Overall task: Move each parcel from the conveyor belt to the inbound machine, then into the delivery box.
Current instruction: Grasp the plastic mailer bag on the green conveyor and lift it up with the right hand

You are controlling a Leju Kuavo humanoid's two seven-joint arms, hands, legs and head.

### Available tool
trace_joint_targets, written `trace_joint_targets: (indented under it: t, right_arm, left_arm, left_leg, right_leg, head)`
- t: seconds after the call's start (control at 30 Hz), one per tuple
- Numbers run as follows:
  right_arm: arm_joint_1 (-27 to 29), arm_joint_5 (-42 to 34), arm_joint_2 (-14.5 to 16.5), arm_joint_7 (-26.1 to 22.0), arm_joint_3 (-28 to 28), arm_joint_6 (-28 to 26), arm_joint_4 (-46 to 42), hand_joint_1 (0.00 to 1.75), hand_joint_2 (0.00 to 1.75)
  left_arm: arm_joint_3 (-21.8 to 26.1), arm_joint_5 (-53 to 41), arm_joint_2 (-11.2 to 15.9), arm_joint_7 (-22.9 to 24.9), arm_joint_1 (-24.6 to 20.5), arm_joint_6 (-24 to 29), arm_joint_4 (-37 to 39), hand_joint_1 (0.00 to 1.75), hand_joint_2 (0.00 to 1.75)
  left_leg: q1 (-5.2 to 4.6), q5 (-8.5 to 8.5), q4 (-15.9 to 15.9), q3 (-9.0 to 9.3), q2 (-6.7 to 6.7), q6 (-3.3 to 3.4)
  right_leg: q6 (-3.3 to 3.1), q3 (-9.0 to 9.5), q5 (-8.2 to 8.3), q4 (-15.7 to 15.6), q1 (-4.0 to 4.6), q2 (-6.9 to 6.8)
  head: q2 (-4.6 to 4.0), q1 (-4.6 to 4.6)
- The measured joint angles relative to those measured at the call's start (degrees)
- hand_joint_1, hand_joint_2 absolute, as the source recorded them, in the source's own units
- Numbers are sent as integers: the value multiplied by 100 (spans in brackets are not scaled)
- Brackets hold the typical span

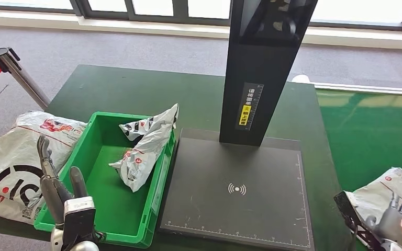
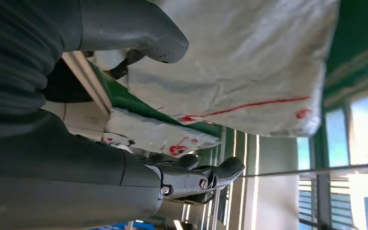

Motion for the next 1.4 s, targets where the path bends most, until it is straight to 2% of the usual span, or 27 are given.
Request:
trace_joint_targets:
  t: [0.23,0.33,0.5,0.63,0.8,0.93,1.13,1.4]
  right_arm:
    - [-111,890,-170,155,-1167,554,846,0,175]
    - [-223,1117,-263,304,-1442,763,1219,0,175]
    - [-470,1240,-489,367,-1616,739,1788,9,175]
    - [-599,1257,-637,320,-1626,725,2077,175,175]
    - [-702,1100,-677,-36,-1560,422,2233,175,175]
    - [-721,605,-617,-255,-1218,159,2120,175,175]
    - [-552,-62,-437,-437,-461,-199,1461,175,175]
    - [-50,-224,2,-679,259,-670,102,175,175]
  left_arm:
    - [0,95,9,-26,145,1,-32,0,0]
    - [0,95,10,9,169,-18,-75,0,0]
    - [0,43,10,75,169,-44,-107,0,0]
    - [0,22,10,87,170,-43,-106,0,0]
    - [0,18,18,110,193,-44,-106,0,0]
    - [0,2,30,136,291,-39,-135,0,0]
    - [0,4,36,132,392,-40,-194,0,0]
    - [0,-9,36,113,438,-51,-204,0,0]
  left_leg:
    - [-5,-10,0,-39,6,9]
    - [-5,-10,0,-37,8,11]
    - [-5,-8,0,-29,8,9]
    - [-5,-8,1,-28,8,9]
    - [-7,-9,1,-30,9,12]
    - [-9,-10,1,-30,12,13]
    - [-6,-7,-1,-30,0,11]
    - [3,-6,-4,-32,3,8]
  right_leg:
    - [6,1,-6,-3,-2,3]
    - [7,2,-6,-3,-2,4]
    - [7,9,-4,-3,-1,4]
    - [8,13,-4,-3,0,4]
    - [9,19,-4,-4,-3,5]
    - [9,16,-4,-4,-5,6]
    - [7,12,-5,0,-4,-3]
    - [3,9,-8,3,-1,-3]
  head:
    - [0,0]
    - [0,0]
    - [0,-1]
    - [0,-1]
    - [0,1]
    - [0,1]
    - [0,1]
    - [0,-1]
